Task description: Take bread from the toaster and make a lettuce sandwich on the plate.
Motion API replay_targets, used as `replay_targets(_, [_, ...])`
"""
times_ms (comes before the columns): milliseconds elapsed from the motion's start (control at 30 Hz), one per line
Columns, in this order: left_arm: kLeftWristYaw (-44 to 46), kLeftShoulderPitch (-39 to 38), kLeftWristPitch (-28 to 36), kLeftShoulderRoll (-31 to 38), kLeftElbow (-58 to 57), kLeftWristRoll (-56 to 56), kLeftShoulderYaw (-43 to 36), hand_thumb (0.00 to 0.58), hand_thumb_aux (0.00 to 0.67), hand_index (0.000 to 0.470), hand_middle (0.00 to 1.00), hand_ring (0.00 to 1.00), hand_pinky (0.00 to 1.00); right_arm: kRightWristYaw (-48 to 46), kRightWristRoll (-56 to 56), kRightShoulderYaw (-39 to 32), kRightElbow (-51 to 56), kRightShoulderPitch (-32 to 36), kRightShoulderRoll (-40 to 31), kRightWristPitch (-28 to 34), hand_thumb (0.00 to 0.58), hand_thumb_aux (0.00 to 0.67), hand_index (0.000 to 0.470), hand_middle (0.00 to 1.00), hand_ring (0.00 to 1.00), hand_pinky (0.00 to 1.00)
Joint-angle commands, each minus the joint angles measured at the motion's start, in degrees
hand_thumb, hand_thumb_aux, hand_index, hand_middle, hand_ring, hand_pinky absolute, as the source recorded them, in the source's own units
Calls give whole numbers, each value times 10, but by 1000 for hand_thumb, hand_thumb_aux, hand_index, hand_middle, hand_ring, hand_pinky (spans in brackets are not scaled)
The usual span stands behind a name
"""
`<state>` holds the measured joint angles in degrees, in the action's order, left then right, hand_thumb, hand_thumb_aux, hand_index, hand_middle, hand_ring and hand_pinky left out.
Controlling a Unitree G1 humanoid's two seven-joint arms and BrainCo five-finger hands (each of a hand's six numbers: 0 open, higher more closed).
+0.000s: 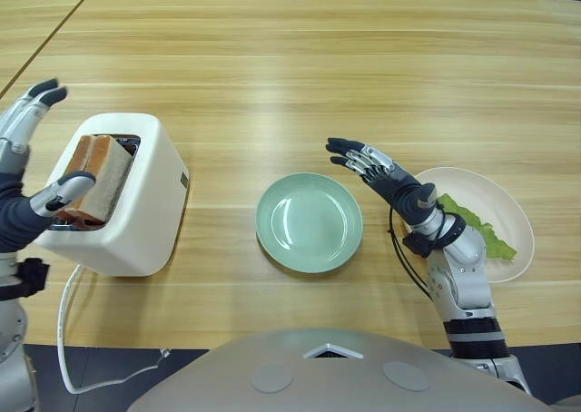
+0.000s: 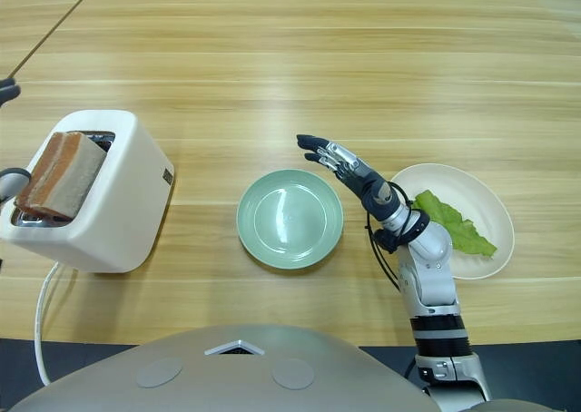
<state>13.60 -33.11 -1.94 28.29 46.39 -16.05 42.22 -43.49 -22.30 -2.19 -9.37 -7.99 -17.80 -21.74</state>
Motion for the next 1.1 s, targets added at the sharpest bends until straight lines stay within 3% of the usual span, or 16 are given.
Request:
replay_targets(33, [2,-40,-18,6,-75,-74,18,0,0,0,0,0,0,5,9,1,-9,-6,-2,-3,0,0,0,0,0,0])
replay_targets(300, [-2,-56,-32,-3,-151,-113,-7,23,13,9,0,0,0,7,9,4,-11,-9,-5,-5,0,0,0,0,0,0])
replay_targets(533, [-8,-57,-34,2,-177,-120,1,285,192,135,0,0,0,8,10,5,-13,-10,-5,-7,0,0,0,0,0,0])
replay_targets(733, [-8,-56,-37,3,-182,-116,0,355,252,177,0,0,0,10,10,6,-17,-13,-6,-6,0,0,0,0,0,0])
replay_targets(1100, [-7,-76,-50,-15,-165,-112,-8,346,244,171,0,0,0,10,9,8,-19,-14,-8,-6,0,0,0,0,0,0])
